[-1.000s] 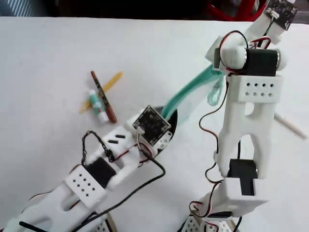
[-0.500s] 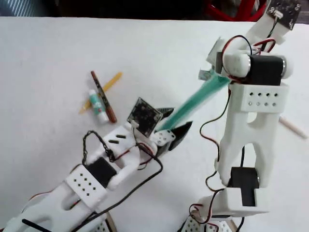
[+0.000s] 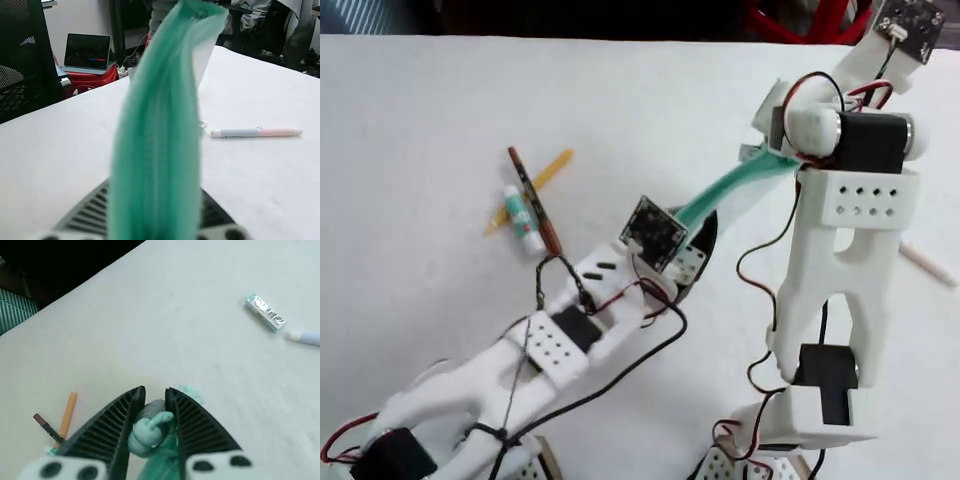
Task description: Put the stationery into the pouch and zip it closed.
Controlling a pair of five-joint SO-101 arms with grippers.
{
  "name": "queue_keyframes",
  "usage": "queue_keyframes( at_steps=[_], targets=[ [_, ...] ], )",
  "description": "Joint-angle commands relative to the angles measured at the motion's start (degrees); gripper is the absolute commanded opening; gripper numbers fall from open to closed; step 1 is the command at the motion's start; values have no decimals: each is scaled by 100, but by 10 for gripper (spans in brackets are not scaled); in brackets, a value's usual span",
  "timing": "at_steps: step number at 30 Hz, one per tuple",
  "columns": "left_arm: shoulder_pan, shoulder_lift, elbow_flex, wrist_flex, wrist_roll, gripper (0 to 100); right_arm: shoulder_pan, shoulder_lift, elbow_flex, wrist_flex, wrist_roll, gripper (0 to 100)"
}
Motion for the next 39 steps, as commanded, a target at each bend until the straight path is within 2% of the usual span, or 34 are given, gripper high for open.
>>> queue_keyframes(
  at_steps=[1, 11, 14, 16, 22, 30, 39],
  targets=[
    [-110, 242, -202, 9, -70, 23, 40, -215, 26, -119, 97, 17],
    [-356, -1930, -237, 1776, -62, 23, -13, -215, 26, -163, 378, 17],
    [-365, -2756, -237, 2303, -62, 23, -347, -207, 44, -127, 677, 17],
    [-356, -3345, -237, 2620, -62, 23, -558, -215, 264, -163, 1002, 17],
    [-321, -4418, -237, 3200, -62, 23, -541, -215, 1178, -558, 1011, 17],
    [-251, -4295, -211, 3147, -70, 23, -523, -259, 2171, -971, 1020, 17],
    [-251, -2053, -712, 2954, -70, 22, -549, -277, 1354, -567, 1301, 17]
  ],
)
